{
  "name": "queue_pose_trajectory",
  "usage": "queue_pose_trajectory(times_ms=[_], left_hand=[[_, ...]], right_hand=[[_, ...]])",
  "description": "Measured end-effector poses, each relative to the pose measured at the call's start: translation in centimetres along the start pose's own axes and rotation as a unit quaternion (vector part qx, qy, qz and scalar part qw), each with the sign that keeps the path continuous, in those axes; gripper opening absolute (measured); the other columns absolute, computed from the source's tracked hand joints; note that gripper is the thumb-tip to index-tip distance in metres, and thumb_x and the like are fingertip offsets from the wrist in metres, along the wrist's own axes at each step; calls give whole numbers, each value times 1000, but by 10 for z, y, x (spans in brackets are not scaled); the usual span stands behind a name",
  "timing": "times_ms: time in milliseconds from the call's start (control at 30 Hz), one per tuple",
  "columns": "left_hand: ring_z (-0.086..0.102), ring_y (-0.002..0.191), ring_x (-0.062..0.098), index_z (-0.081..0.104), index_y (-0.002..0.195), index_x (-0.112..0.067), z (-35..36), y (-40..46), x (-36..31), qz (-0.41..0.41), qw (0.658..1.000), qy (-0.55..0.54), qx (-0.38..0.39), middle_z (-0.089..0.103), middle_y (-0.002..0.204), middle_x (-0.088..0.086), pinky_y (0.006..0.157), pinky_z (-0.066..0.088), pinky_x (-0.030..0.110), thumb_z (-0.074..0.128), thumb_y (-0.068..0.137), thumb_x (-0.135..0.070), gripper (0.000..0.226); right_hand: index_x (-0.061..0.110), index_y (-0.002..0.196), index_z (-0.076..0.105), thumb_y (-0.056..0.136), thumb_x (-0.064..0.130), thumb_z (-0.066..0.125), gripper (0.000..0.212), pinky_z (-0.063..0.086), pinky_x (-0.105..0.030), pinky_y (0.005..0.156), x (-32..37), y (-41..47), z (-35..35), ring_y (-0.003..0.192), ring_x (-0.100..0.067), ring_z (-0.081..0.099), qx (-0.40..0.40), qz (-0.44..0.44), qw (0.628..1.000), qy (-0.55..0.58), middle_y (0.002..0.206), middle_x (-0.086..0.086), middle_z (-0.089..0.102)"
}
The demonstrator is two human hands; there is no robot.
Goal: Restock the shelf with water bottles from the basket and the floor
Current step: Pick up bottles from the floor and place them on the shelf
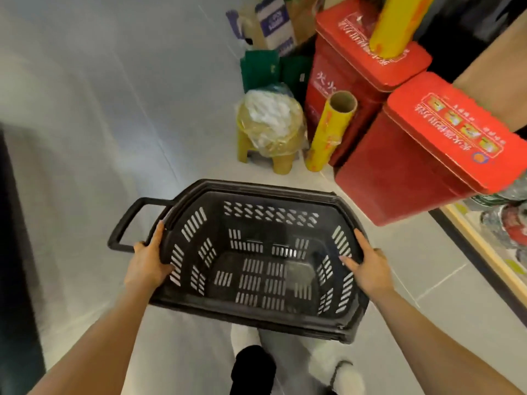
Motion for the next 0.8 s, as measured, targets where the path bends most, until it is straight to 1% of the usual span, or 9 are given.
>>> queue_pose_trajectory(times_ms=[100,267,433,533,633,667,733,767,800], left_hand=[[53,101,51,0,150,-31,-15,39,21,-11,998,-41,-39,36,127,30,92,45,53,73,78,-20,104],[48,110,48,1,150,-32,-2,100,29,-15,989,-122,-81,33,128,25,102,37,51,65,86,-19,91],[43,115,46,-1,149,-33,34,150,27,3,987,-145,-69,28,130,23,108,30,48,64,86,-14,93],[40,122,46,1,149,-33,53,165,24,-10,985,-157,-70,23,137,22,110,29,49,63,88,-15,89],[38,124,48,2,148,-38,58,168,22,-46,990,-106,-74,21,142,22,107,32,54,56,91,-33,79],[32,129,48,1,147,-42,58,166,18,-72,992,-74,-75,17,147,22,107,31,57,52,91,-41,75],[9,140,45,-1,146,-44,52,153,-2,-137,987,-23,-82,2,155,16,108,22,63,42,92,-51,69],[4,141,41,1,147,-42,48,144,-20,-148,985,-3,-94,-1,157,14,107,19,65,41,92,-53,69],[5,141,40,5,148,-38,46,134,-43,-129,986,13,-106,1,157,14,106,20,66,42,91,-52,69]], right_hand=[[27,146,26,83,36,65,75,44,-40,80,48,42,14,93,-39,56,-9,-51,999,-17,102,-22,54],[31,147,18,83,32,66,80,37,-34,78,92,121,35,108,-36,48,4,-72,997,-25,124,-20,51],[24,148,14,80,26,70,88,36,-36,96,105,183,64,127,-34,36,13,-96,995,-26,142,-21,36],[22,148,14,80,24,70,89,32,-36,104,104,204,76,132,-33,32,23,-105,994,-11,143,-20,28],[25,149,11,83,27,67,87,25,-35,110,103,208,71,137,-29,27,49,-111,992,14,147,-17,20],[27,149,10,84,29,66,85,24,-35,111,102,207,67,139,-28,24,68,-112,991,17,149,-14,18],[27,148,13,85,32,64,81,23,-35,112,96,201,52,140,-26,24,88,-108,990,16,152,-11,16],[25,148,16,85,31,64,79,25,-35,112,92,196,42,139,-27,26,85,-107,990,22,151,-11,19],[22,148,20,85,29,64,77,27,-34,110,86,191,31,135,-28,32,76,-102,991,30,149,-12,23]])
Point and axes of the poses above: each hand's wrist, its own y-axis towards the middle knuckle, its own z-axis out of the palm, x = y × z, the point moved 2 cm from there along y, towards the middle knuckle
